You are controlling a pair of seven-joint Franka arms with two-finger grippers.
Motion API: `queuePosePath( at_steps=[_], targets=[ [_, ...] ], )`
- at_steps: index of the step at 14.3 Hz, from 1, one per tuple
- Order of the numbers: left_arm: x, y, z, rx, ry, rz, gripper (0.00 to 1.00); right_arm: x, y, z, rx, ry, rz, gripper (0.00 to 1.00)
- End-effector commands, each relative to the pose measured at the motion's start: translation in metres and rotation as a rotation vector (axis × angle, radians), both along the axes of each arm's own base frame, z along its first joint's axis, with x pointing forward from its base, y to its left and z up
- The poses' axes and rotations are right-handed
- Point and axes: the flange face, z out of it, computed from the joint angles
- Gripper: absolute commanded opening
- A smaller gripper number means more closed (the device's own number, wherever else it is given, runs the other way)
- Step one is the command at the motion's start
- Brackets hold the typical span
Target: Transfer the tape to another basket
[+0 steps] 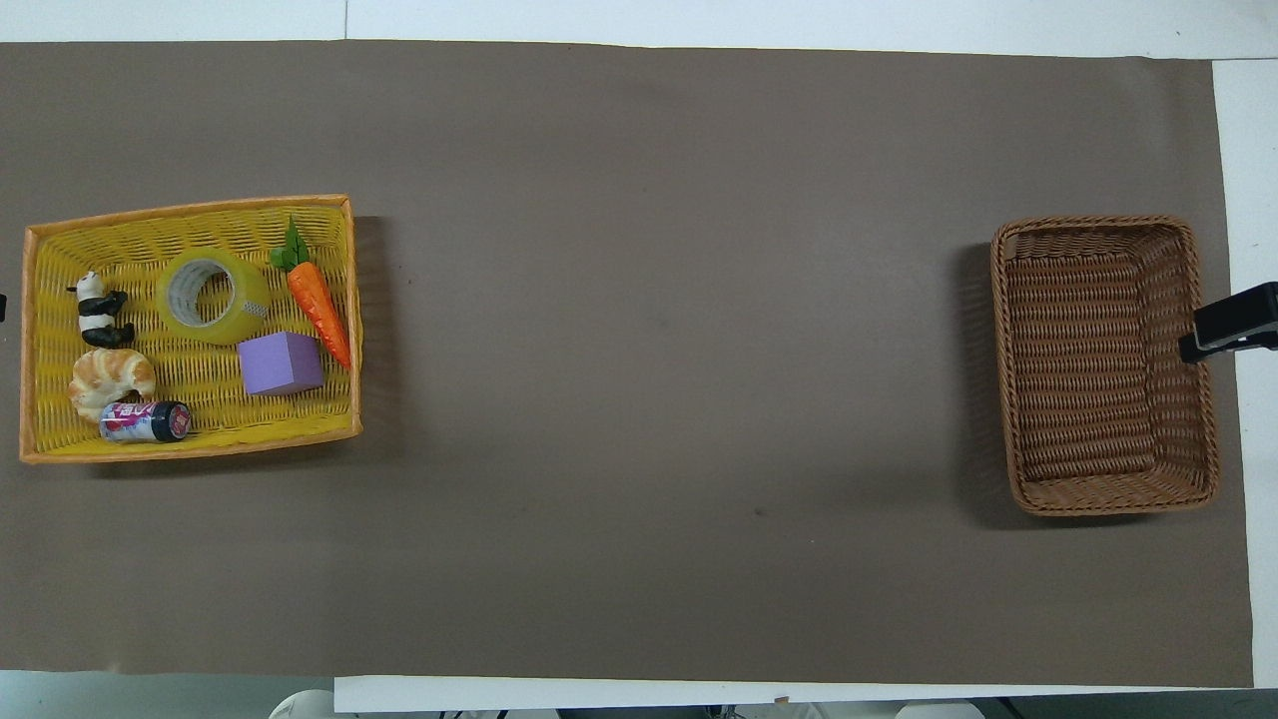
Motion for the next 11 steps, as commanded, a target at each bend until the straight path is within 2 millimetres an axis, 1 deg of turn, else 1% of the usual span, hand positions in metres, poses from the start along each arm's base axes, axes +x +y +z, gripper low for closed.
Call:
queuePosePath(
  at_steps=[1,3,4,5,6,7,8,10,11],
  targets=[
    [-0.008,0.002,0.003,-0.009,0.004,0.016,1.00,-0.007,-0.001,0.001,-0.004,-0.002,0.020,0.99],
    [-0.011,0.006,0.002,0.006,0.017,0.030,1.00,-0.007,-0.001,0.001,-0.004,0.000,0.020,0.99],
    [-0.015,0.007,0.007,0.036,0.015,0.042,1.00,-0.007,-0.001,0.001,-0.004,0.000,0.020,0.99],
    [-0.018,0.010,0.007,0.043,0.015,0.051,1.00,-0.007,-0.001,0.001,-0.004,0.000,0.020,0.99],
    [-0.013,0.014,0.004,0.050,-0.005,0.062,1.00,-0.007,-0.001,0.001,-0.004,0.000,0.022,0.99],
    [-0.005,0.021,0.003,0.052,-0.053,0.070,1.00,-0.007,-0.001,0.001,-0.004,0.000,0.022,0.99],
    [0.001,0.027,-0.010,0.052,-0.059,0.076,1.00,-0.007,-0.001,0.001,-0.004,0.000,0.020,0.99],
    [0.018,0.030,-0.057,0.050,-0.063,0.060,1.00,-0.007,-0.001,0.001,-0.004,0.000,0.020,0.99],
    [0.023,0.036,-0.081,0.050,-0.076,0.065,1.00,-0.007,-0.001,0.001,-0.004,0.000,0.022,0.99]
  ],
)
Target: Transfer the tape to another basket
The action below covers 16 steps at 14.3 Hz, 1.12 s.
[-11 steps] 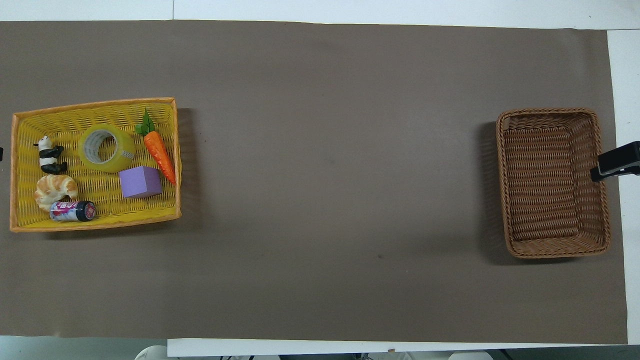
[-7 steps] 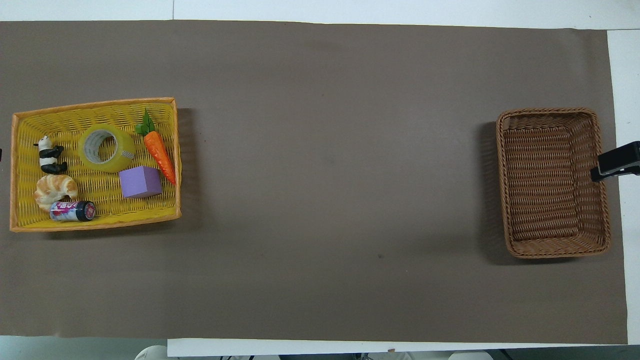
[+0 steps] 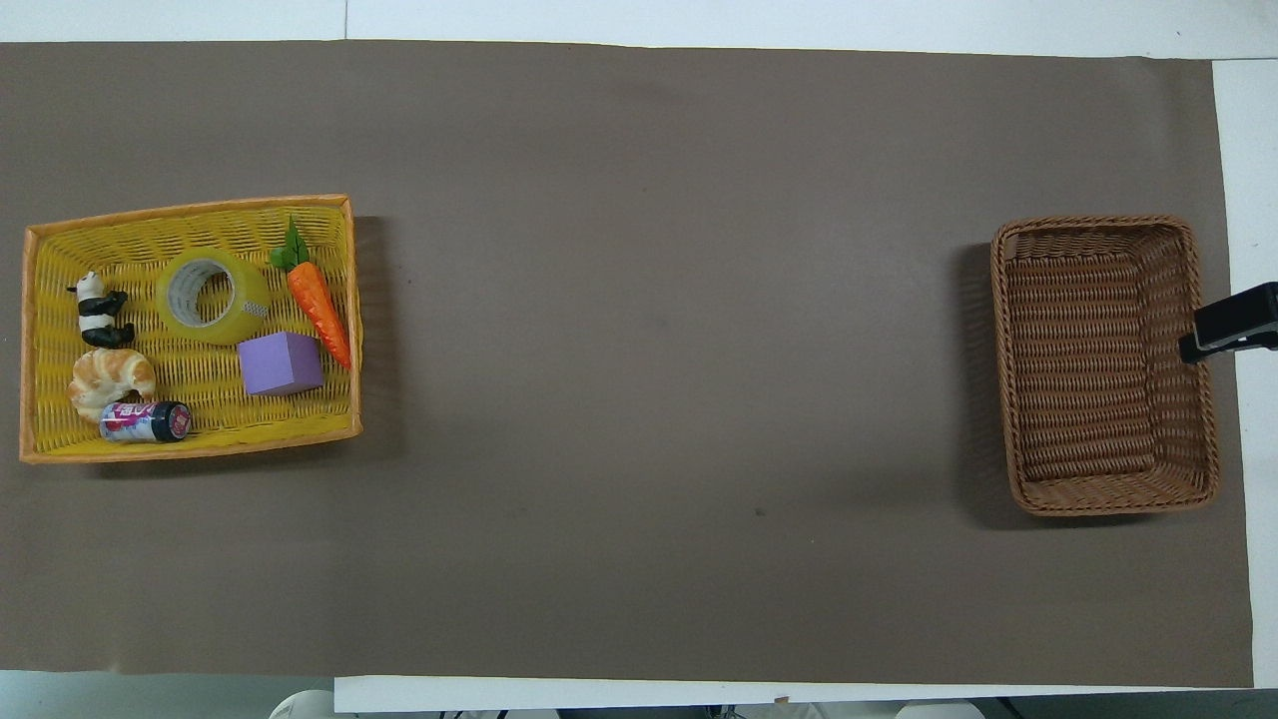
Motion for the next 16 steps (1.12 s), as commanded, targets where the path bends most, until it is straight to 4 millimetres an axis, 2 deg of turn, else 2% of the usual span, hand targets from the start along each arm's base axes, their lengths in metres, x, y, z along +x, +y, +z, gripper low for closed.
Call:
queuePosePath(
  at_steps=[1,3,4,6,7,9,11,13,16],
  targets=[
    [0.012,0.009,-0.075,0.012,-0.013,-0.003,1.00,-0.007,-0.001,0.001,-0.004,0.000,0.020,0.99],
    [0.023,0.006,-0.140,0.007,-0.011,-0.020,1.00,-0.007,-0.001,0.001,-0.004,0.000,0.022,0.99],
    [0.021,0.009,-0.167,0.005,-0.027,-0.025,1.00,-0.007,-0.001,0.001,-0.004,0.000,0.020,0.99],
    [0.016,0.032,-0.204,0.002,-0.061,-0.045,1.00,-0.007,-0.001,0.001,-0.004,0.000,0.022,0.99],
    [0.020,0.035,-0.215,-0.001,-0.057,-0.065,1.00,-0.007,-0.001,0.001,-0.004,0.000,0.020,0.99],
    [0.032,0.032,-0.237,-0.006,-0.054,-0.076,0.99,-0.007,-0.001,0.001,-0.004,0.000,0.020,0.99],
    [0.037,0.033,-0.248,-0.007,-0.063,-0.078,0.96,-0.007,-0.001,0.001,-0.004,0.000,0.022,0.99],
    [0.043,0.033,-0.241,-0.009,-0.076,-0.074,0.94,-0.007,-0.001,0.001,-0.004,0.000,0.022,0.99],
    [0.047,0.030,-0.248,-0.021,-0.077,-0.066,0.81,-0.007,-0.001,0.001,-0.004,0.000,0.022,0.99]
  ],
)
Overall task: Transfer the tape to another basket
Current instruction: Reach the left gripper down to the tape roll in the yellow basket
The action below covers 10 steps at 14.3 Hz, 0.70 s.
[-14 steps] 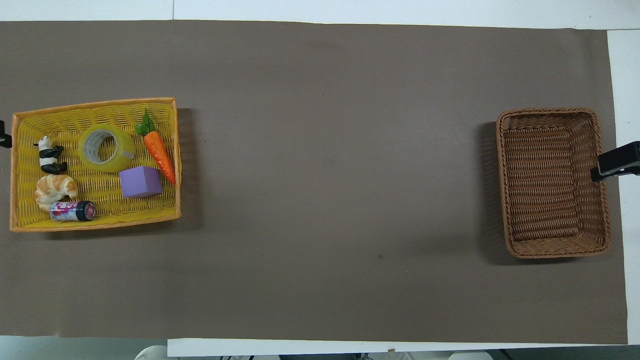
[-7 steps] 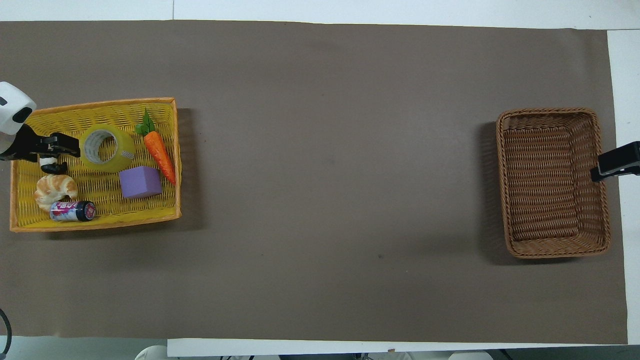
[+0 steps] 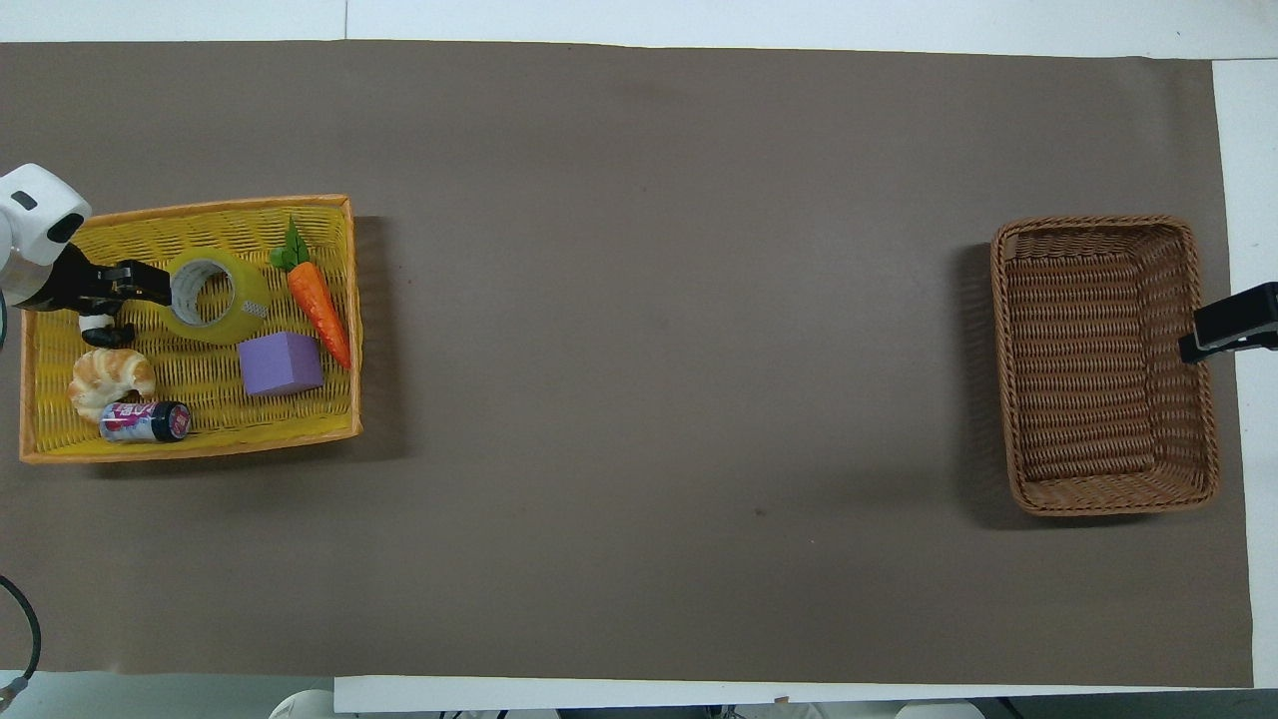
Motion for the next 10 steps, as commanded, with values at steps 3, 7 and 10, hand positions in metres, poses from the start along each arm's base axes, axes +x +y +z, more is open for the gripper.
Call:
queuePosePath(
  at_steps=[3,7,10],
  targets=[
    [0.007,-0.008,-0.024,-0.007,0.007,0.010,0.73,-0.007,-0.001,0.001,-0.004,0.000,0.020,0.99],
    [0.013,-0.024,-0.041,-0.009,0.001,0.030,0.73,-0.007,-0.001,0.001,-0.004,0.000,0.019,0.99],
    [0.013,-0.023,-0.055,-0.010,0.013,0.031,0.65,-0.007,-0.001,0.001,-0.004,0.000,0.022,0.99]
  ],
)
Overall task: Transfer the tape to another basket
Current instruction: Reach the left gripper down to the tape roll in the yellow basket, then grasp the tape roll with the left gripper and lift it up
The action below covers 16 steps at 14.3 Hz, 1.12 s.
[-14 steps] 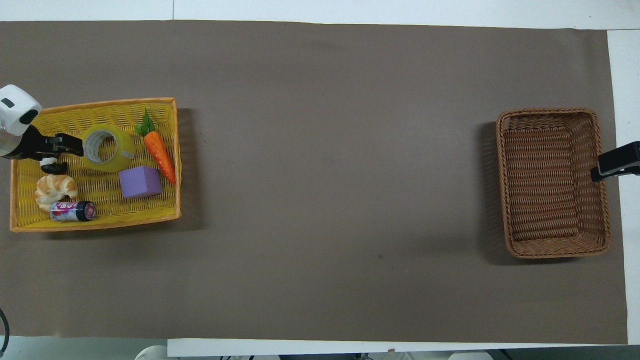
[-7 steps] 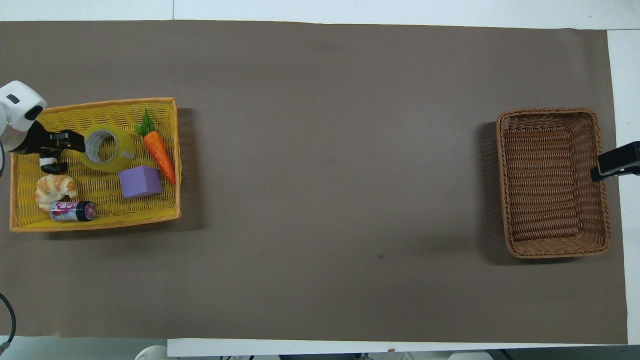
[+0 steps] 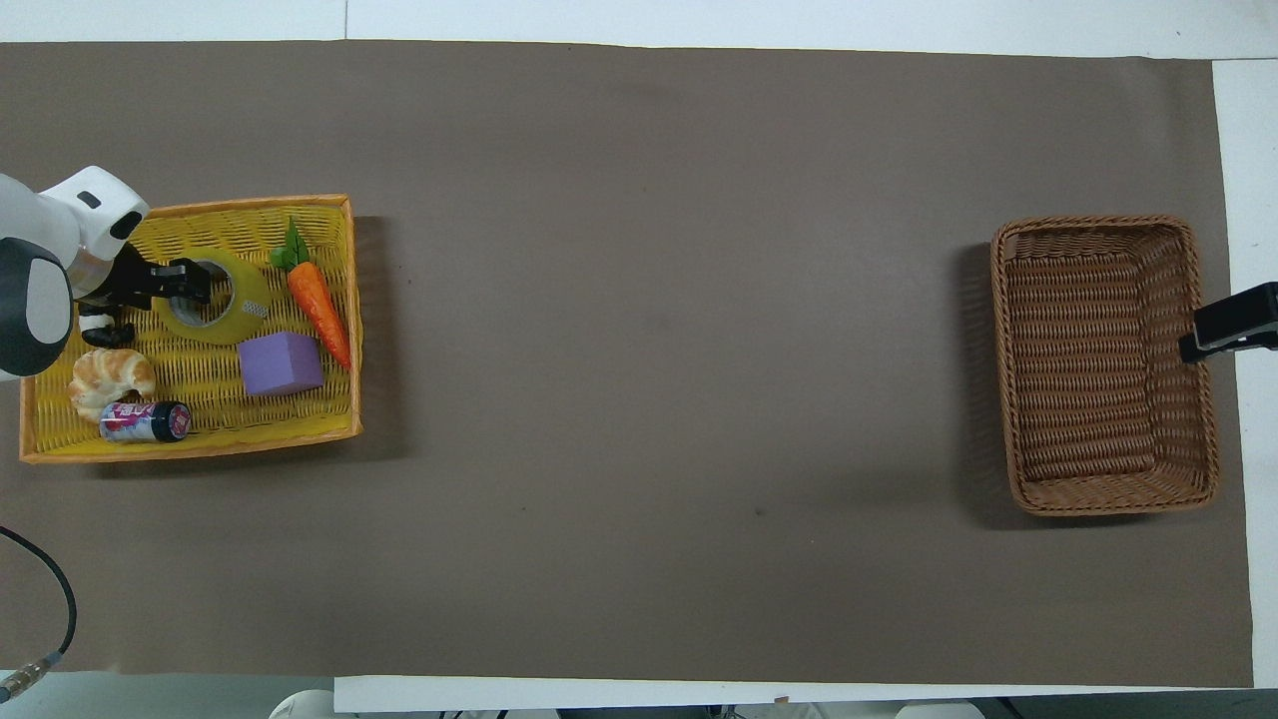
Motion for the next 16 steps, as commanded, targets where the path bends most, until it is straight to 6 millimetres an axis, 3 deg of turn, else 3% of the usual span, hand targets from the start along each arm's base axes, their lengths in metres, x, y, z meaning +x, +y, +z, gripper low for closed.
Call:
queuePosePath(
  at_steps=[1,2,3,4,7,8,10,12,13,15,16],
  targets=[
    [0.000,0.004,-0.015,-0.003,-0.009,0.020,0.59,-0.007,-0.001,0.001,-0.004,0.000,0.022,0.99],
    [-0.003,0.006,-0.019,-0.003,-0.004,0.024,0.40,-0.007,-0.001,0.001,-0.004,0.000,0.022,0.99],
    [-0.004,0.008,-0.019,-0.004,0.005,0.024,0.09,-0.007,-0.001,0.001,-0.004,0.000,0.022,0.99],
    [-0.003,0.008,-0.018,-0.004,0.002,0.023,0.00,-0.007,-0.001,0.001,-0.004,0.000,0.020,0.99],
    [0.003,0.008,0.000,-0.004,0.017,0.028,0.00,-0.007,-0.001,0.001,-0.004,0.000,0.022,0.99],
    [0.008,0.007,0.015,-0.021,0.025,0.045,0.00,-0.007,-0.001,0.001,-0.004,0.000,0.020,0.99],
    [0.021,-0.005,0.072,-0.090,0.041,0.081,0.00,-0.007,-0.001,0.001,-0.004,0.000,0.020,0.99],
    [0.027,-0.041,0.131,-0.170,0.060,0.150,0.00,-0.007,-0.001,0.001,-0.004,0.000,0.022,0.99],
    [0.026,-0.067,0.147,-0.230,0.088,0.190,0.00,-0.007,-0.001,0.001,-0.004,0.000,0.020,0.99],
    [0.016,-0.158,0.153,-0.271,0.123,0.204,0.00,-0.007,-0.001,0.001,-0.004,0.000,0.022,0.99],
    [0.011,-0.188,0.155,-0.282,0.131,0.269,0.00,-0.007,-0.001,0.001,-0.004,0.000,0.020,0.99]
  ],
)
